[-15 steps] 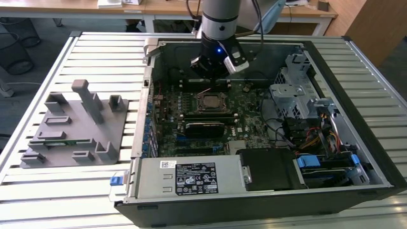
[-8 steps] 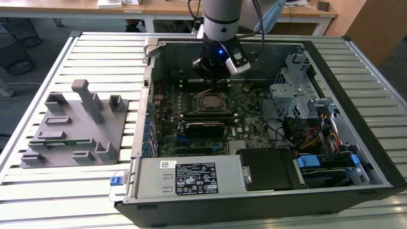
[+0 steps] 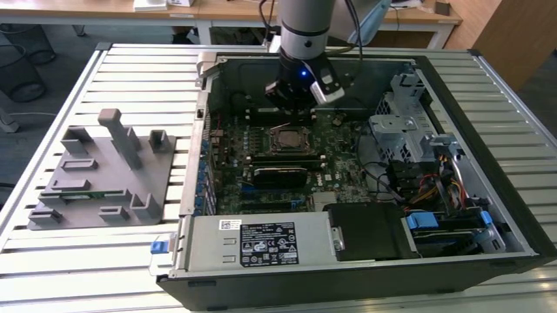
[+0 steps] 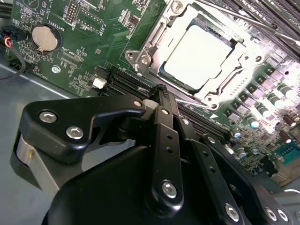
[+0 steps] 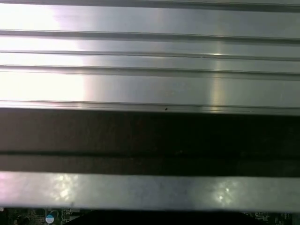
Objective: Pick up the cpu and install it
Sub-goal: 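Install the first cpu locking lever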
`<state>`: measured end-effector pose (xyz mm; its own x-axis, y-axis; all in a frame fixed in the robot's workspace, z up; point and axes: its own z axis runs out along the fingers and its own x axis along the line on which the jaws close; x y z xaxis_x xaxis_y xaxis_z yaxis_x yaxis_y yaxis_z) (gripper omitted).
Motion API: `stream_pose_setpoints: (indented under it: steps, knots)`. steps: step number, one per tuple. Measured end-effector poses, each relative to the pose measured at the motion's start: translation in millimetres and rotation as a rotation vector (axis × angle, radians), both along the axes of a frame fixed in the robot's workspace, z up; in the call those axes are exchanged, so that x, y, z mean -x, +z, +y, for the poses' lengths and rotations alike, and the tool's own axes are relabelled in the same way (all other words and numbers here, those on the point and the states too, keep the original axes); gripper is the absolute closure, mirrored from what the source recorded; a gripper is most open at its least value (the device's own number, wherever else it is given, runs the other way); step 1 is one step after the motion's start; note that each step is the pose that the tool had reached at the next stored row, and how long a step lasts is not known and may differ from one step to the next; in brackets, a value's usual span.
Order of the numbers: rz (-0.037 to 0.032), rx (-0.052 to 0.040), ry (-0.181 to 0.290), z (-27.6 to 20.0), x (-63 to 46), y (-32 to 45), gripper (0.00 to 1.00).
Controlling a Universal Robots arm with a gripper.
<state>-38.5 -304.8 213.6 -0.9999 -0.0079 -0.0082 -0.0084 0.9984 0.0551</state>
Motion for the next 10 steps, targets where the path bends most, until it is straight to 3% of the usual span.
stream_pose_setpoints:
  steps: [10]
  knots:
    - [0.0, 0.0, 0.001, 0.0, -3.6, -6.6, 0.89]
